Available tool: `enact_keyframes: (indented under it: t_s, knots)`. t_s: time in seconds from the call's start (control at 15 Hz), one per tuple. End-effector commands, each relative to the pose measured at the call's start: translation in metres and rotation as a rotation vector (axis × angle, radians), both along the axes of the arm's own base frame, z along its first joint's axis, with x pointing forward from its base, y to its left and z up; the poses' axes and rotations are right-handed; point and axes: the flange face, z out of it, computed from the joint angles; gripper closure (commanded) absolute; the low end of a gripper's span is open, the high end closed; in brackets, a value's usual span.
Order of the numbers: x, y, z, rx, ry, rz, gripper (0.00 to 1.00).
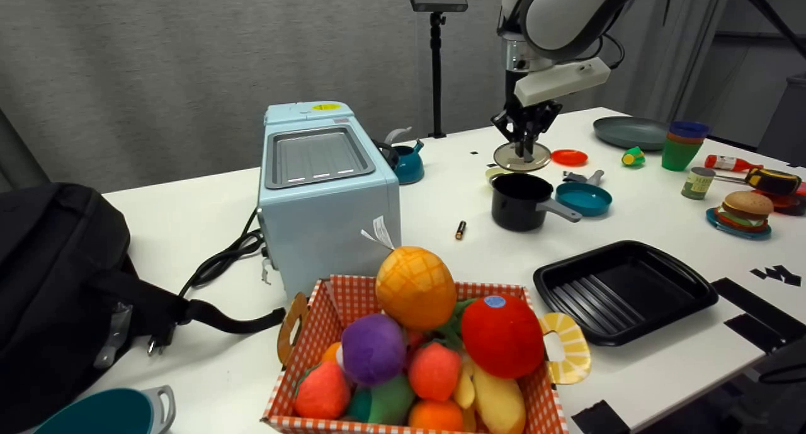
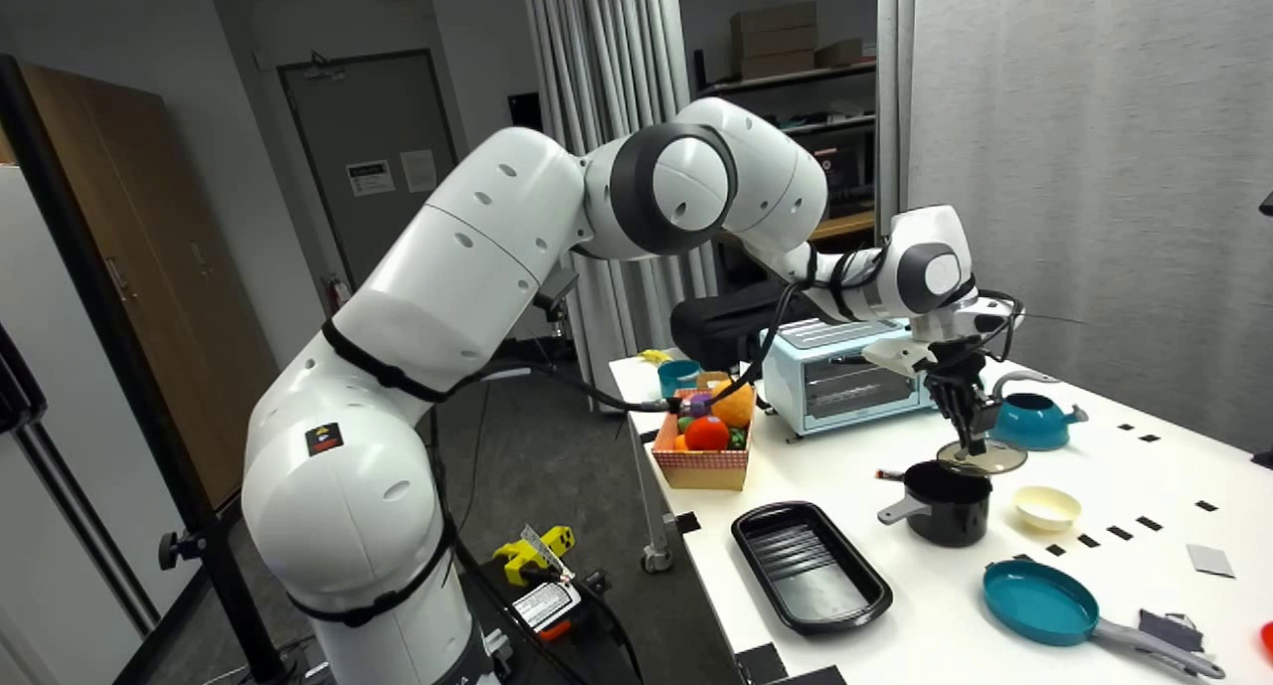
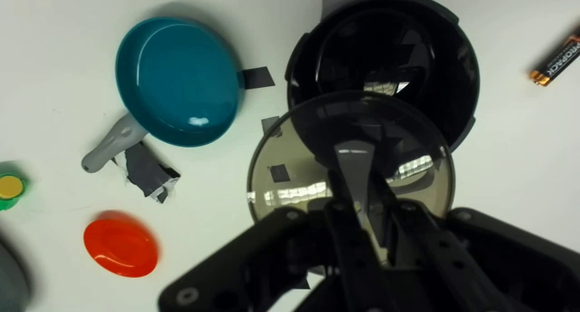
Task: Pick up the lid and close the pot
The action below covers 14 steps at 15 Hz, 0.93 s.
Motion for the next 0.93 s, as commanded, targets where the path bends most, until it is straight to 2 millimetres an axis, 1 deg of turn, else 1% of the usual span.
enact_keyframes:
  t_s: [0.0, 0.2, 0.47, 0.87]
  knots:
    - [-0.010, 0.014, -0.006, 0.035, -0.013, 0.021, 0.96]
    - [-0.019, 0.021, -0.018, 0.047, 0.016, 0.034, 0.96]
    - [-0.027, 0.026, -0.030, 0.049, 0.045, 0.039, 0.96]
    - [-0.025, 0.025, -0.035, 0.048, 0.058, 0.023, 0.96]
